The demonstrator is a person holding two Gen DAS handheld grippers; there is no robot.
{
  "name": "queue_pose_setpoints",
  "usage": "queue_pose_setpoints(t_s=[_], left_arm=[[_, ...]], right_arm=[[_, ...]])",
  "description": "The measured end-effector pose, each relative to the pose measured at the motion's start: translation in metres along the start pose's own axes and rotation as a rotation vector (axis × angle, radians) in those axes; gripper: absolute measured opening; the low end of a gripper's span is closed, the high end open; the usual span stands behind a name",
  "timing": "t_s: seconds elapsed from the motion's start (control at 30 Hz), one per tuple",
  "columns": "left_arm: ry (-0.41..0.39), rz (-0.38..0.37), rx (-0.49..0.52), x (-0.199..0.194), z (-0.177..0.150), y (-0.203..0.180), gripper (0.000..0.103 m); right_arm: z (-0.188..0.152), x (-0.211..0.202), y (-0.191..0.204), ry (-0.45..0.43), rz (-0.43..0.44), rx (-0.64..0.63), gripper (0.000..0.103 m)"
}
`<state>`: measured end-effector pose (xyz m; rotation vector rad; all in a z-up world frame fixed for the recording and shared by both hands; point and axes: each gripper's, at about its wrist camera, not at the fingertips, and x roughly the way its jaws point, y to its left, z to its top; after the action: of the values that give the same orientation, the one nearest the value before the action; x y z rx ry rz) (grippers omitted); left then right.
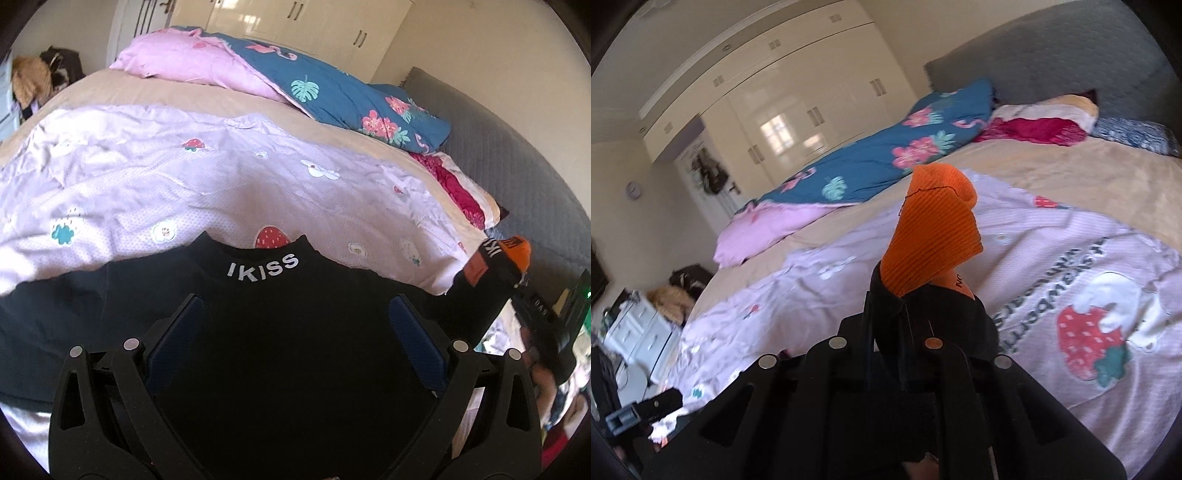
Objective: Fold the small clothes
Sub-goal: 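Lift the sleeve with the right tool and fold it across the shirt body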
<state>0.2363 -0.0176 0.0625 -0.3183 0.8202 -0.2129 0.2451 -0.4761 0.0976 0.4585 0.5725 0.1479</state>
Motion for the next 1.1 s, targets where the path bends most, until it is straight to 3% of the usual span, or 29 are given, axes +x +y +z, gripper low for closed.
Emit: queue_pose_setpoints(t_s=[0.37,0.63,1.1], left_arm=[[0.003,0.001,-0.106,-0.016,-0.007,0.036,0.094],[0.035,-0.032,-0.264,-0.011,-0.016,0.078,0.094],[0.105,-0.073,-0.340,0.023,-0.029,0.094,0.094]], right_arm=[[-0.028,0.009,0.067,0.082,0.114,-0.137,0.010],[-0.049,0.027,0.089,0.152,0.150,-0.182,0.010],[-0.105,0.056,0.134,0.290,0.210,-0.290,0.012]])
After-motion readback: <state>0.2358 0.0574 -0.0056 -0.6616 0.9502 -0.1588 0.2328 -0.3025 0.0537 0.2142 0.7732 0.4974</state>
